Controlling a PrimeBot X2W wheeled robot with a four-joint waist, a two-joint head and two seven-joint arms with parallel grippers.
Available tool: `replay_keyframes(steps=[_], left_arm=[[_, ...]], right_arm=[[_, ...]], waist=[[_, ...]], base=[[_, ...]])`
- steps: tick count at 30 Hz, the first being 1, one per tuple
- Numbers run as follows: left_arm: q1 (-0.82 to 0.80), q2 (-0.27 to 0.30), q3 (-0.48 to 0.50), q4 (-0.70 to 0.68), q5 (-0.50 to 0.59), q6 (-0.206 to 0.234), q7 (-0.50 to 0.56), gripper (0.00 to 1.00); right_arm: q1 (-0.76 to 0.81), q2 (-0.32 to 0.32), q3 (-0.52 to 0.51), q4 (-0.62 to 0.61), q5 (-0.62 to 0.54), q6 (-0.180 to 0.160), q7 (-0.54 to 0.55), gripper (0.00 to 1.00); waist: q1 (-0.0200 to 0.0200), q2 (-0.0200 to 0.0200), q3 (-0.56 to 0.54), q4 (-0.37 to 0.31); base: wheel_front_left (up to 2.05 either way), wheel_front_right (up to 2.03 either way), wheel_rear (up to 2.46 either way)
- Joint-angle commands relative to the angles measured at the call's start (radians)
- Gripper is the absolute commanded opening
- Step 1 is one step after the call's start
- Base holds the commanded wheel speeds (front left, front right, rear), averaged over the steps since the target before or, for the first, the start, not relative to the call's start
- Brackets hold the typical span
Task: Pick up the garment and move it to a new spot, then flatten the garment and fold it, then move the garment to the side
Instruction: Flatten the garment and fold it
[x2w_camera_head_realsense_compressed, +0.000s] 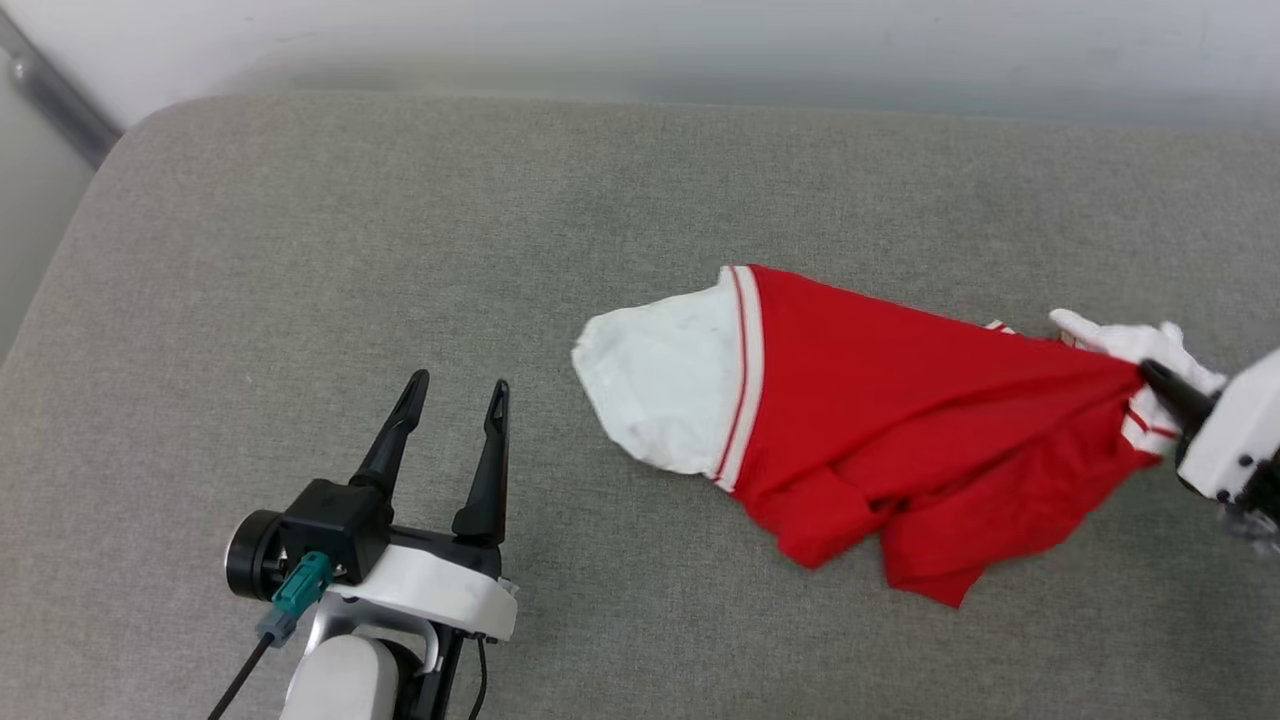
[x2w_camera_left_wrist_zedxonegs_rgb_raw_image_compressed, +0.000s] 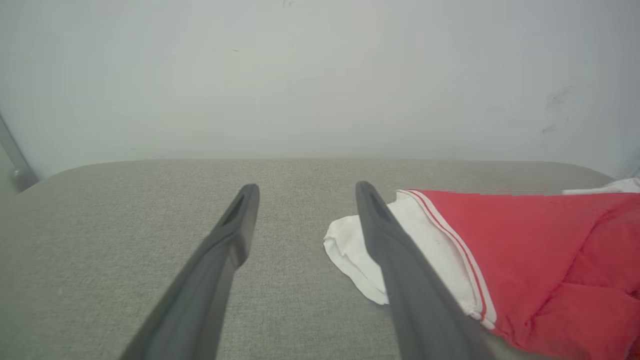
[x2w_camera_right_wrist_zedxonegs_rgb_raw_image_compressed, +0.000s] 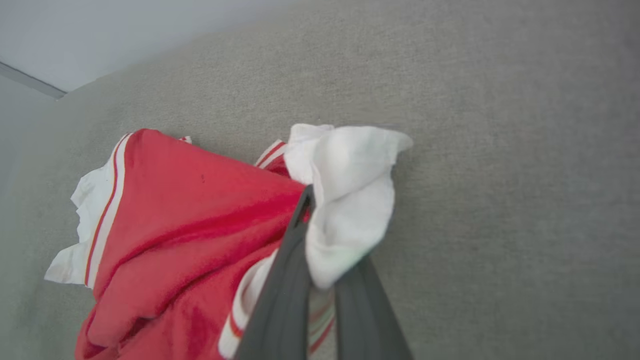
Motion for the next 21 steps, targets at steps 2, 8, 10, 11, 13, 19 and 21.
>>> replay_keyframes(steps=[2, 8, 10, 11, 13, 19, 21], left_arm=[[-0.010, 0.008, 0.001, 0.002, -0.001, -0.002, -0.003, 1.00], [-0.008, 0.015, 0.003, 0.007, -0.007, -0.003, -0.003, 1.00], [-0.003, 0.017, 0.006, 0.010, -0.009, -0.003, -0.003, 1.00], [0.001, 0.018, 0.008, 0.011, -0.009, -0.003, -0.003, 1.00], [0.009, 0.017, 0.008, 0.015, -0.006, -0.003, -0.003, 1.00], [0.016, 0.017, 0.022, 0.005, -0.013, -0.004, -0.003, 1.00], [0.016, 0.016, 0.031, -0.007, -0.022, -0.003, -0.003, 1.00]], right_arm=[[0.034, 0.002, -0.038, 0.045, -0.018, 0.000, -0.035, 0.00], [0.072, 0.022, -0.118, 0.113, -0.078, 0.000, -0.081, 1.00], [0.088, 0.036, -0.136, 0.108, -0.106, 0.000, -0.095, 1.00], [0.102, 0.043, -0.138, 0.102, -0.119, 0.000, -0.101, 1.00], [0.121, 0.058, -0.145, 0.080, -0.134, 0.000, -0.115, 1.00], [0.167, 0.074, -0.120, -0.049, -0.166, 0.000, -0.187, 1.00], [0.179, 0.072, -0.099, -0.108, -0.182, 0.000, -0.233, 1.00]], waist=[[0.0000, 0.0000, 0.004, -0.001], [0.0000, 0.0000, 0.000, -0.002], [0.0000, 0.0000, -0.007, -0.005], [0.0000, 0.0000, -0.011, -0.008], [0.0000, 0.0000, -0.023, -0.014], [0.0000, 0.0000, -0.065, -0.038], [0.0000, 0.0000, -0.075, -0.048]], base=[[0.00, 0.00, 0.00], [0.00, 0.00, 0.00], [0.00, 0.00, 0.00], [0.00, 0.00, 0.00], [0.00, 0.00, 0.00], [0.00, 0.00, 0.00], [0.00, 0.00, 0.00]])
